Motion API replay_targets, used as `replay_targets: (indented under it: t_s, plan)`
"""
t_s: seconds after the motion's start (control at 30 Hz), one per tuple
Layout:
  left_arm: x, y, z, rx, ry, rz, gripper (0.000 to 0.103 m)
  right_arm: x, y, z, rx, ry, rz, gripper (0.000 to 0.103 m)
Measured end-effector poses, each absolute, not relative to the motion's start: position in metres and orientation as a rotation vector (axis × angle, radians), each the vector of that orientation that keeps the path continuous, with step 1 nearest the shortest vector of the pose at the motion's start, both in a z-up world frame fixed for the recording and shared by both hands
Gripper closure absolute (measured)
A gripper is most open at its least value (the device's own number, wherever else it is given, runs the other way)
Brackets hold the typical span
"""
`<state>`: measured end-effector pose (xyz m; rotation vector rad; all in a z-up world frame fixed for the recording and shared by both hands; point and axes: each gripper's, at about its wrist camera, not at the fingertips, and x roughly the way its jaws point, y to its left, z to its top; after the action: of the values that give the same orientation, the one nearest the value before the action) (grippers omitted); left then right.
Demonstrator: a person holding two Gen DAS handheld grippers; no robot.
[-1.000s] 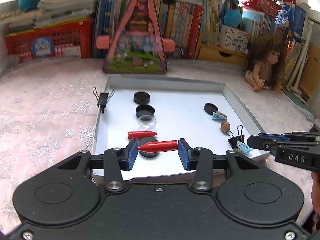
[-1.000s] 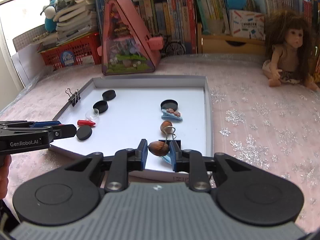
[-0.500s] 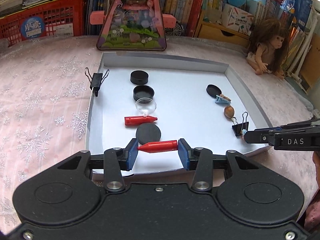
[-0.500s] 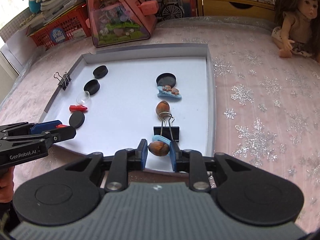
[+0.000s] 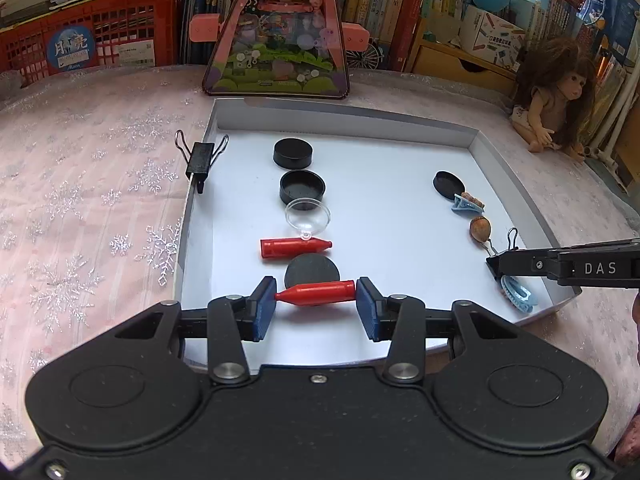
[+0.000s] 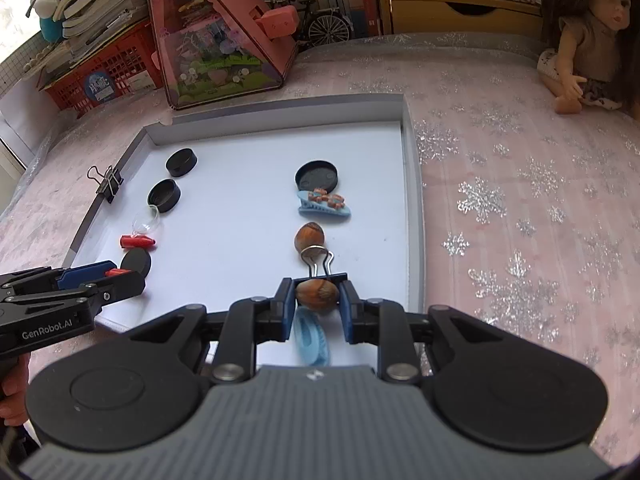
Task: Organize rigid objects
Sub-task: 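Lower the nut and open the right tool while the left tool holds the red stick, then open the left tool to drop the red stick into the tray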
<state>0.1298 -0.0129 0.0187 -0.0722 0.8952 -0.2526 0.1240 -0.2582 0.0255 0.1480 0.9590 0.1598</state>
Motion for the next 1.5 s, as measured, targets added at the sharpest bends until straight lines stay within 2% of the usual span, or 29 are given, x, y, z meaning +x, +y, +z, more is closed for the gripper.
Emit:
replay_targets:
  t_s: [0.7, 1.0, 1.13, 1.43, 1.5]
  plan:
    - [0.157, -0.016, 0.014, -0.094, 0.846, -0.224, 0.062, 0.158, -0.257, 0.022, 0.177, 0.918, 0.144, 0.075]
    - [0.149, -0.014, 0.015, -0.103, 0.855, -0.253, 0.062, 0.143, -0.255, 0.024, 0.151, 0.94, 0.173, 0.074]
    - [0.153, -0.011, 0.015, -0.129, 0.863, -0.253, 0.062, 0.142, -0.256, 0.024, 0.146, 0.944, 0.174, 0.07]
    - [0.156, -0.013, 0.014, -0.128, 0.858, -0.249, 0.062, 0.141, -0.258, 0.022, 0.168, 0.933, 0.177, 0.07]
    - [0.158, -0.013, 0.015, -0.137, 0.858, -0.246, 0.062, 0.14, -0.258, 0.023, 0.169, 0.92, 0.181, 0.067]
